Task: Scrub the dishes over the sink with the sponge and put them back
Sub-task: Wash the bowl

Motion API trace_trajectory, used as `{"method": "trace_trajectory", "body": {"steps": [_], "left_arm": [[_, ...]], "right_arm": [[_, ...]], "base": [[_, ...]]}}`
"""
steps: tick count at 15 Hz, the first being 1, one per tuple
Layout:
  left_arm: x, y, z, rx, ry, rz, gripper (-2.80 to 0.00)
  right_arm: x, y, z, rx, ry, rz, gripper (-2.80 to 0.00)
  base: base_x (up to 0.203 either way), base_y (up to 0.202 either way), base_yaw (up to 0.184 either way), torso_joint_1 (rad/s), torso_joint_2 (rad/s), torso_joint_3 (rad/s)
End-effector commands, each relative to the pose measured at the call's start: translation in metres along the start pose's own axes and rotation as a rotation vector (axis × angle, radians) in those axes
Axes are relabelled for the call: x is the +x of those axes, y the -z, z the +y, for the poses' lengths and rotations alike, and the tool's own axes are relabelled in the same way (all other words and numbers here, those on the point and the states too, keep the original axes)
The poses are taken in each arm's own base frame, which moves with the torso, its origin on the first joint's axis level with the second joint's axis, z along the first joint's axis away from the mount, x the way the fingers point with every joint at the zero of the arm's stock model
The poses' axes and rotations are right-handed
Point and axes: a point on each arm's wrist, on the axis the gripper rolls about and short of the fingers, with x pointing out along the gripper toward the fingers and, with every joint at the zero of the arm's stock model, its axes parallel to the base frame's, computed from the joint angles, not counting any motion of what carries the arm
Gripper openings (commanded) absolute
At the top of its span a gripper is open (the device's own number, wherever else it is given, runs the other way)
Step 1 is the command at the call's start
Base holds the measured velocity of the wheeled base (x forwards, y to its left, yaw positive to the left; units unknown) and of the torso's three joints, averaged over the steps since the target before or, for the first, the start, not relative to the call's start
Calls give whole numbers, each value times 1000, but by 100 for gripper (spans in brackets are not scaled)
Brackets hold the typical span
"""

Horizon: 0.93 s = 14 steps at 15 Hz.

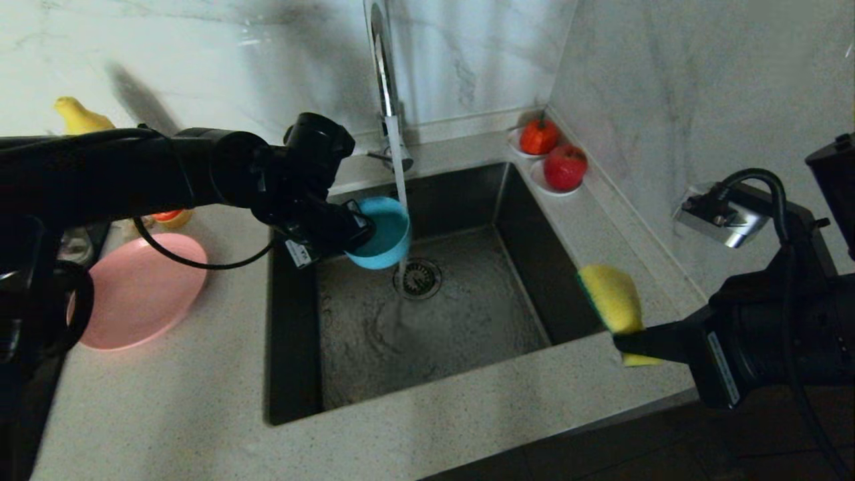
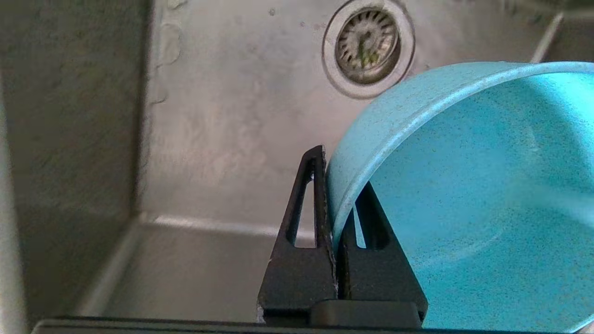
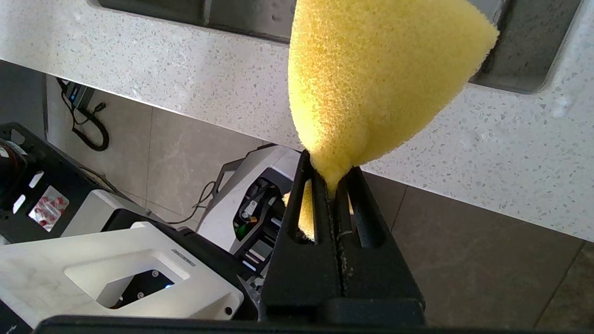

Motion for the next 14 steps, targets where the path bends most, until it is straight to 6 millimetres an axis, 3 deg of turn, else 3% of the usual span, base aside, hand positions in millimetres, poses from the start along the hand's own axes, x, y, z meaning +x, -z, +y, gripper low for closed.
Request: {"method": "trace_trajectory", "body": {"steps": [1, 14], "left_arm": [[17, 11, -5, 0, -12, 5, -280], [26, 9, -13, -60, -4, -112, -280]], "right_arm": [[0, 0, 0, 2, 3, 2, -280], [0, 0, -1, 4, -7, 5, -280]], "base": [[0, 0, 0, 0, 0, 0], [0, 0, 0, 0, 0, 0]]}}
